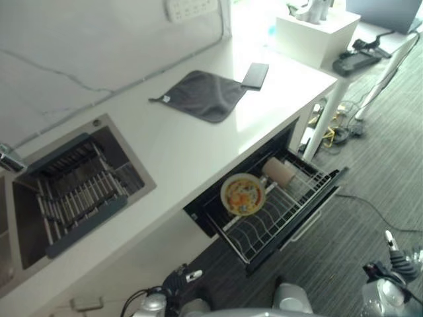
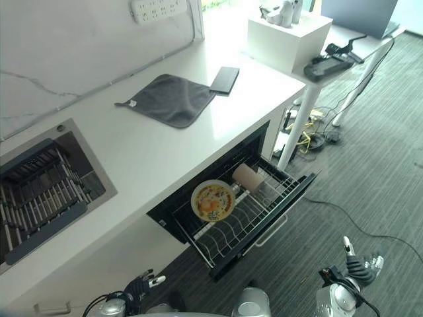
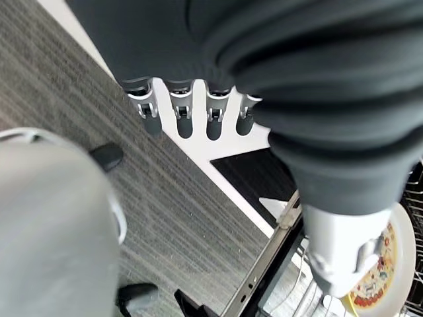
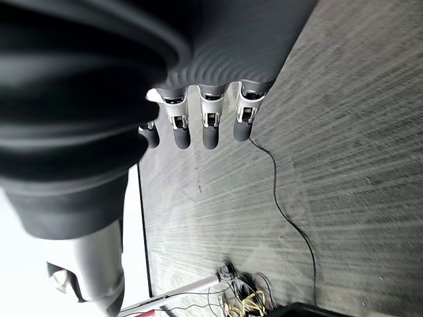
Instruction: Place the dishes in the dishwasher.
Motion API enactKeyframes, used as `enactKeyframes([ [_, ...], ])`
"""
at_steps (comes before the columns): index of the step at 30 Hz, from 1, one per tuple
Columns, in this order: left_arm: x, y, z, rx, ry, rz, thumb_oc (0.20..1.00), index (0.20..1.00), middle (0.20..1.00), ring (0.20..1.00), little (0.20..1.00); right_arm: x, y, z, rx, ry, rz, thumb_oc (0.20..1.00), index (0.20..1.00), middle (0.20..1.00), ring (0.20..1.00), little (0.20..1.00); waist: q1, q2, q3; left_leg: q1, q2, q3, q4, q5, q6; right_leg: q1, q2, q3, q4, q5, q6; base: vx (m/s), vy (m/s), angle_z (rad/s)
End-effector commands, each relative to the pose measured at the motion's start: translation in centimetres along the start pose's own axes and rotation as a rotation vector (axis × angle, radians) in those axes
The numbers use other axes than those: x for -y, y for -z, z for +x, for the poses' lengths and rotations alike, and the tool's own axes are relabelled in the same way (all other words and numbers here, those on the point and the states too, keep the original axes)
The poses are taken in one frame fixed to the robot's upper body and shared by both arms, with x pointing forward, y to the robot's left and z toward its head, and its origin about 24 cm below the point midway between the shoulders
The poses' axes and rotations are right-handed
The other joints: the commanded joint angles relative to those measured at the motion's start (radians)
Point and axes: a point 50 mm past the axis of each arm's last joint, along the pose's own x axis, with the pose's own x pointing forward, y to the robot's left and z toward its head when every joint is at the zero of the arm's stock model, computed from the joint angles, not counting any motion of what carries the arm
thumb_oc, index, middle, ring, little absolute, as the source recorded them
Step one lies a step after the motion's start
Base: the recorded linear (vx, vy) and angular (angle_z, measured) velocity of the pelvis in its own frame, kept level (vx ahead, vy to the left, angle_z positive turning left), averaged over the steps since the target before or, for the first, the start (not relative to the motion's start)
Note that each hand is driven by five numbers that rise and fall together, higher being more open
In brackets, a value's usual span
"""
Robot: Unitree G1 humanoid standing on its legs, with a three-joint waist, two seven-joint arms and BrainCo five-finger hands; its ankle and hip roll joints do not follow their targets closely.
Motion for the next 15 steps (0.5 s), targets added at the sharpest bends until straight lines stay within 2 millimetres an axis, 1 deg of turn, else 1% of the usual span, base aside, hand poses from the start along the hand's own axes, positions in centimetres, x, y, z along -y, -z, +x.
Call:
enactKeyframes([
  [1, 0.0, -1.0, 0.3, 0.036, -0.018, -0.023, 1.000, 1.000, 1.000, 1.000, 1.000, -1.9, -1.2, 0.6, 0.024, -0.043, 0.184, 1.000, 1.000, 1.000, 1.000, 1.000, 0.011, -0.021, 0.078, 0.011, -0.039, -0.012, 0.117, -0.162, 0.050, 0.030, 0.055, -0.034, 0.119, -0.164, -0.088, -0.03, 0.042, 0.06],
  [4, 1.0, -0.8, 0.4, 0.042, -0.003, -0.028, 1.000, 1.000, 1.000, 1.000, 1.000, -2.9, -0.1, 0.6, -0.047, -0.099, 0.229, 1.000, 1.000, 1.000, 1.000, 1.000, 0.021, -0.005, 0.102, -0.016, -0.040, -0.023, 0.138, -0.155, 0.046, 0.001, 0.049, -0.034, 0.155, -0.174, -0.096, 0.01, 0.045, 0.09],
  [7, 1.7, -1.3, 0.5, 0.088, 0.000, -0.023, 1.000, 1.000, 1.000, 1.000, 1.000, -3.8, 0.9, 0.5, -0.139, -0.139, 0.361, 1.000, 1.000, 1.000, 1.000, 1.000, 0.028, 0.009, 0.119, -0.043, -0.045, -0.032, 0.162, -0.153, 0.048, -0.034, 0.039, -0.030, 0.204, -0.187, -0.101, 0.03, 0.051, 0.10],
  [8, 2.1, -2.0, 0.5, 0.131, 0.016, -0.010, 1.000, 1.000, 1.000, 1.000, 1.000, -5.0, 1.1, 0.3, -0.176, -0.227, 0.409, 1.000, 1.000, 1.000, 1.000, 1.000, 0.037, 0.022, 0.133, -0.072, -0.051, -0.039, 0.186, -0.155, 0.053, -0.068, 0.029, -0.031, 0.254, -0.202, -0.107, 0.00, 0.046, 0.06],
  [10, 2.5, -2.6, 0.6, 0.163, 0.022, -0.022, 1.000, 1.000, 1.000, 1.000, 1.000, -8.1, 1.2, -0.3, -0.225, -0.417, 0.430, 1.000, 1.000, 1.000, 1.000, 1.000, 0.055, 0.037, 0.154, -0.111, -0.060, -0.050, 0.227, -0.159, 0.061, -0.104, 0.012, -0.034, 0.325, -0.226, -0.118, 0.01, 0.015, 0.14],
  [12, 2.5, -2.6, 0.5, 0.169, 0.018, -0.024, 1.000, 1.000, 1.000, 1.000, 1.000, -9.3, 1.1, -0.7, -0.244, -0.503, 0.448, 1.000, 1.000, 1.000, 1.000, 1.000, 0.062, 0.042, 0.161, -0.124, -0.062, -0.056, 0.243, -0.159, 0.063, -0.115, 0.003, -0.036, 0.351, -0.233, -0.120, 0.02, -0.003, 0.27],
  [13, 2.4, -2.5, 0.5, 0.169, 0.020, -0.020, 1.000, 1.000, 1.000, 1.000, 1.000, -10.3, 1.0, -1.0, -0.253, -0.572, 0.453, 1.000, 1.000, 1.000, 1.000, 1.000, 0.069, 0.046, 0.166, -0.134, -0.066, -0.061, 0.252, -0.159, 0.065, -0.124, -0.004, -0.040, 0.374, -0.241, -0.122, 0.04, 0.017, 0.34],
  [14, 2.3, -2.4, 0.4, 0.173, 0.019, -0.020, 1.000, 1.000, 1.000, 1.000, 1.000, -11.9, 0.7, -1.6, -0.274, -0.715, 0.444, 1.000, 1.000, 1.000, 1.000, 1.000, 0.078, 0.052, 0.174, -0.144, -0.072, -0.064, 0.264, -0.159, 0.067, -0.138, -0.017, -0.044, 0.406, -0.253, -0.125, 0.04, 0.050, 0.36],
  [15, 1.4, -2.2, 0.1, 0.180, 0.008, -0.025, 1.000, 1.000, 1.000, 1.000, 1.000, -14.4, 0.1, -3.2, -0.308, -0.992, 0.440, 1.000, 1.000, 1.000, 1.000, 1.000, 0.096, 0.056, 0.190, -0.175, -0.077, -0.071, 0.291, -0.160, 0.072, -0.170, -0.033, -0.053, 0.458, -0.269, -0.131, 0.02, 0.048, 0.30],
])
